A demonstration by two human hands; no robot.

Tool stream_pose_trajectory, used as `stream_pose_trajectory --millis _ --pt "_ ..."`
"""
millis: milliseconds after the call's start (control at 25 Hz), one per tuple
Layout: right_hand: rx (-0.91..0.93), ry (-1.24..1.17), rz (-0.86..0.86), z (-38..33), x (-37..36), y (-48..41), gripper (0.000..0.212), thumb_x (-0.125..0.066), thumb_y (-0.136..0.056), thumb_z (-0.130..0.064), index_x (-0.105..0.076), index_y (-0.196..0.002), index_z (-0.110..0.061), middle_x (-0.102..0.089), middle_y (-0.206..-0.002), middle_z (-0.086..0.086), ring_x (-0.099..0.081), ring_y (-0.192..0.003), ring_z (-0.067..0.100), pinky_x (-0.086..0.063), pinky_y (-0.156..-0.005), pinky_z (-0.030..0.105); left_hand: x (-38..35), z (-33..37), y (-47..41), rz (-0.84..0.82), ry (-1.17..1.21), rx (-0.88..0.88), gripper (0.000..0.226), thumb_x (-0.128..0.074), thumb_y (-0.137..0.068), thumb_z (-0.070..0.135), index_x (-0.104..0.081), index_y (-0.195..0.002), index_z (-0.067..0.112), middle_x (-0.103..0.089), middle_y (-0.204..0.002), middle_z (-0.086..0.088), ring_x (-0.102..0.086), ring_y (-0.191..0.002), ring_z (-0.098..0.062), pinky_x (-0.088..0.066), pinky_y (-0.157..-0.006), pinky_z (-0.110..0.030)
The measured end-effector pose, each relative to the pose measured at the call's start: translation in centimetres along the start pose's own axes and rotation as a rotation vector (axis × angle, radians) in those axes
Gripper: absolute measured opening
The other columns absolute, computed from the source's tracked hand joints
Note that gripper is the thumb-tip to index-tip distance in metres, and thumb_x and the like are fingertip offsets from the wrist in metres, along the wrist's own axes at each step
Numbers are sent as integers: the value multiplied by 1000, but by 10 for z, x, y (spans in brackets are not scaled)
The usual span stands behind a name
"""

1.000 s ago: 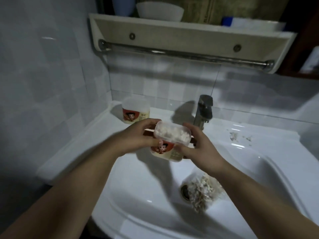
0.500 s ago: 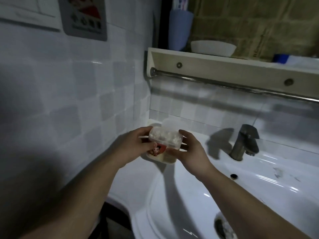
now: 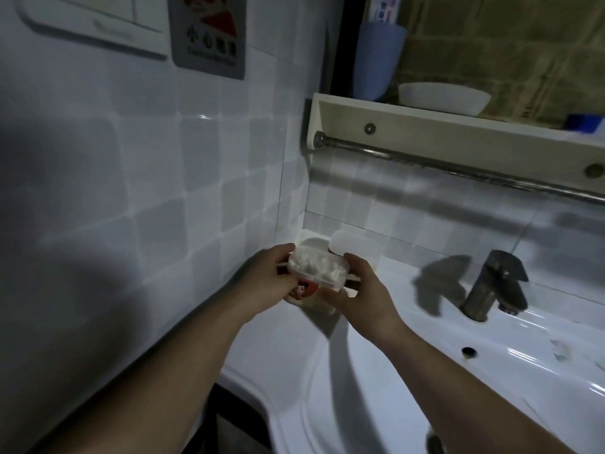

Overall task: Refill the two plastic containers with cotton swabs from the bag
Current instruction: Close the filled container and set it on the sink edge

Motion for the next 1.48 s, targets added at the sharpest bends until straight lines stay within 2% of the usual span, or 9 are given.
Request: stream_pose_trajectory --millis 80,240,400,680,880,1080,1200,1320,1480 --pt "37 49 110 -1 17 1 53 -80 -83 -36 -52 -128 -35 -61 -116 -13 -62 -102 2 -48 -83 16 5 6 -4 36 28 32 57 -63 -91 22 -51 -143 41 -60 -140 10 -59 -120 -11 -52 -100 -36" --pt "9 89 326 10 58 -9 45 -72 -89 -37 -56 -131 -28 -62 -119 -2 -58 -113 16 -49 -94 31 11 30 -21 109 -139 19 48 -53 -95 28 -51 -141 37 -62 -139 9 -61 -116 -15 -52 -98 -35" --pt "-96 96 236 23 60 -23 63 -69 -93 -34 -42 -149 -25 -57 -142 2 -53 -130 21 -46 -105 37 -11 48 -42 4 -510 43 49 -46 -94 44 -43 -143 40 -66 -136 3 -67 -108 -23 -53 -90 -40" --pt "-143 82 69 43 51 -39 62 -60 -95 -20 -38 -151 -36 -57 -140 -7 -60 -121 13 -52 -101 38 -51 86 -60 -145 -622 -19 52 -52 -100 30 -43 -152 26 -51 -152 -6 -49 -135 -29 -29 -118 -53" --pt "-41 -109 219 37 84 -34 55 -64 -95 -11 -48 -142 -34 -62 -129 -13 -68 -109 12 -59 -91 41 -54 120 -51 -13 -388 -182 62 -65 -93 19 -45 -151 19 -56 -145 -7 -57 -127 -25 -41 -103 -28" --pt "43 -83 387 6 135 3 37 -71 -93 -24 -54 -123 -37 -66 -121 -4 -70 -94 17 -58 -76 33 -69 151 -33 16 -243 -329 72 -80 -83 25 -47 -147 16 -48 -138 -5 -58 -118 -20 -47 -98 -26" --pt "45 -17 332 -7 156 31 29 -75 -89 -31 -58 -112 -34 -67 -103 -3 -69 -80 17 -58 -66 33 -83 158 -20 -33 -138 -349 79 -85 -78 32 -45 -145 21 -49 -139 4 -56 -118 -12 -44 -92 -20" --pt "63 -1 280 -13 172 53 26 -79 -86 -25 -61 -104 -32 -65 -107 -3 -64 -70 11 -52 -57 23 -99 156 -4 -130 -46 -325 74 -87 -78 28 -43 -138 25 -55 -132 11 -56 -121 -9 -48 -96 -24" --pt "33 -69 172 5 185 83 30 -80 -85 -19 -62 -104 -34 -66 -104 1 -63 -73 13 -54 -63 27 -129 148 26 -291 82 -264 85 -89 -75 24 -38 -143 30 -54 -133 12 -55 -122 -9 -53 -102 -36"
Point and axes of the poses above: each hand's wrist, its own y-axis away from the middle knuckle, its own x-axis out of the back of the hand, z = x × y, the point moved 9 cm from there along -y, towards the middle knuckle
